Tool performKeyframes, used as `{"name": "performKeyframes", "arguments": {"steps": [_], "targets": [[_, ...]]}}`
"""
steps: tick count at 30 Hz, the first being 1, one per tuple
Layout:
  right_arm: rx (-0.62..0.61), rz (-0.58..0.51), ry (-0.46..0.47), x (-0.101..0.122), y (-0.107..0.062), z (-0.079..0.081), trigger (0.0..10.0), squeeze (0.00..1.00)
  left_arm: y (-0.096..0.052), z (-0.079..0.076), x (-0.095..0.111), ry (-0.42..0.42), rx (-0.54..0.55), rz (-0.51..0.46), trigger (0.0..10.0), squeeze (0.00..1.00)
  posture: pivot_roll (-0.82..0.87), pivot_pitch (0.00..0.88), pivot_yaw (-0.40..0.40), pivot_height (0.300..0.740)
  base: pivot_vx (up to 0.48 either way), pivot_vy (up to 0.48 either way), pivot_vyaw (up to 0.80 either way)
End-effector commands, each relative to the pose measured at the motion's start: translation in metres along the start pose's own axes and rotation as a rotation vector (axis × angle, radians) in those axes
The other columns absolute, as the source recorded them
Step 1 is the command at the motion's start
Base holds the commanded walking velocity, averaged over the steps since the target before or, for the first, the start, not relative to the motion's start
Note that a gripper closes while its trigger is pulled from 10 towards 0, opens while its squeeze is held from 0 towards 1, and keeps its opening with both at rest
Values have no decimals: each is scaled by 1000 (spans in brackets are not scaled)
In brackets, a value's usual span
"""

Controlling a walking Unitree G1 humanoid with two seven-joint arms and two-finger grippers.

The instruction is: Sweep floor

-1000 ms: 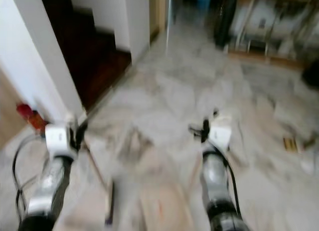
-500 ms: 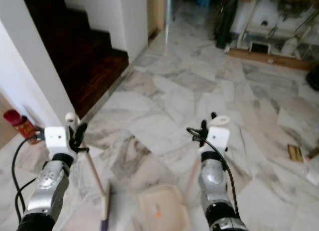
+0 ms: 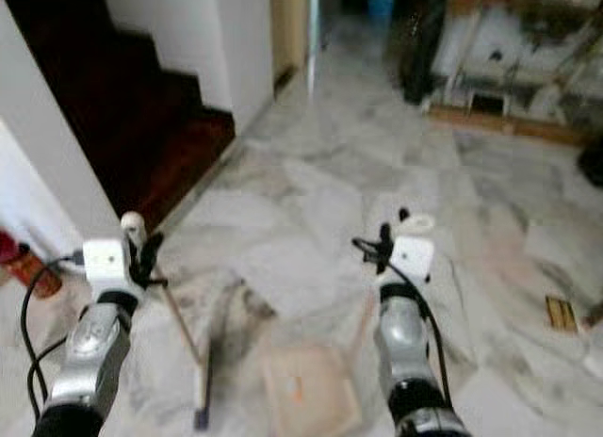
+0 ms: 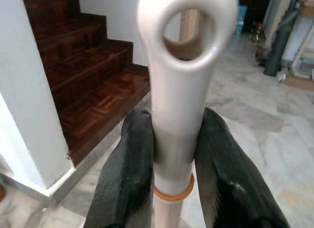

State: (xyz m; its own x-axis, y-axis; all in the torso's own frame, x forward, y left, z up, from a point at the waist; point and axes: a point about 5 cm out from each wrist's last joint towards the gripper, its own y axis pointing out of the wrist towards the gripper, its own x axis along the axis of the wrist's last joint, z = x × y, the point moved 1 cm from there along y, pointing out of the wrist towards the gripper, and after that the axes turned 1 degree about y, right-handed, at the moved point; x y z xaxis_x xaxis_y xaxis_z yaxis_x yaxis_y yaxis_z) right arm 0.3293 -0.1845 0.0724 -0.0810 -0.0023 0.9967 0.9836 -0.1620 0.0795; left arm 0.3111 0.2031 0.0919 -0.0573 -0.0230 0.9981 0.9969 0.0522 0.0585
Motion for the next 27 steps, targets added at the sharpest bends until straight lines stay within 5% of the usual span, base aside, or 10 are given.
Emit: {"name": "performKeyframes", "arguments": {"steps": [1,27], "targets": [[25,-52,27,13,7,13,10000,0,4,5,12,10,7,-50,10000,0,34,0,-31,740,390,0,0],[35,-63,29,15,7,15,10000,0,5,5,13,10,6,-49,10000,0,34,0,-29,740,387,0,0]]}}
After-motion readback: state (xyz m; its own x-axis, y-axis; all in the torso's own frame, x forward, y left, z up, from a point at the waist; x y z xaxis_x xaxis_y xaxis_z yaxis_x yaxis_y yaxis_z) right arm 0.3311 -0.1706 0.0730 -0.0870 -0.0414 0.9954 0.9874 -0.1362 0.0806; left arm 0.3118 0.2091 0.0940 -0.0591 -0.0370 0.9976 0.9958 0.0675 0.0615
